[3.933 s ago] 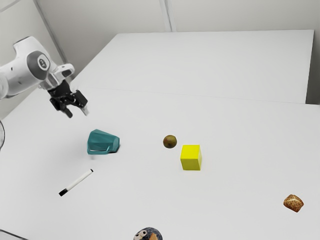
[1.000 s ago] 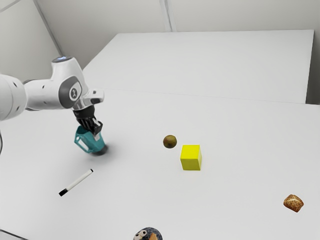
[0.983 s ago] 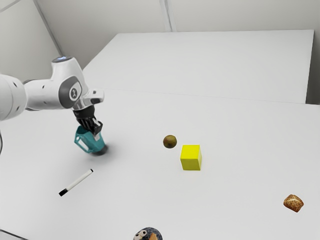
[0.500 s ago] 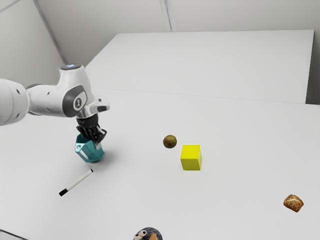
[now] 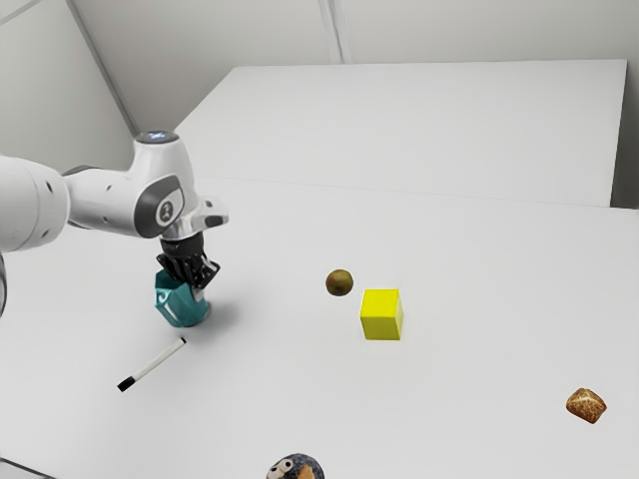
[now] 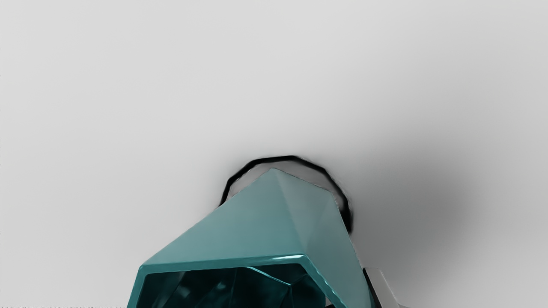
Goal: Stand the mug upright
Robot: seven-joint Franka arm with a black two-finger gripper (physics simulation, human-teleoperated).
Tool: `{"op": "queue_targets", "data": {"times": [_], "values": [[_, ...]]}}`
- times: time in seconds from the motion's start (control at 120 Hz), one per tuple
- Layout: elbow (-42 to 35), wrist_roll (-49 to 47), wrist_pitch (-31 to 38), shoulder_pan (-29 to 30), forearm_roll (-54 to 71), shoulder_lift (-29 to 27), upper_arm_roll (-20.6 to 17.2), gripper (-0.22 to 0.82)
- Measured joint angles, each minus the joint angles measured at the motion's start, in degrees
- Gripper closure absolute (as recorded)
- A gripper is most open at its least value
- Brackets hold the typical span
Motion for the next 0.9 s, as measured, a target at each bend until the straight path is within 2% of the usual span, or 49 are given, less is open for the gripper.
{"op": "queue_targets", "data": {"times": [0.175,0.333,0.558,0.9], "values": [[0.3,-0.8,-0.1,0.0,0.4,0.0,0.0,0.35],[2.1,-1.3,-0.5,-0.3,1.2,-0.1,0.0,0.17],[4.0,-1.8,-1.5,-0.4,1.1,-0.9,0.1,0.06],[14.2,0.2,-8.7,-0.1,0.9,-5.7,0.0,0.01]]}}
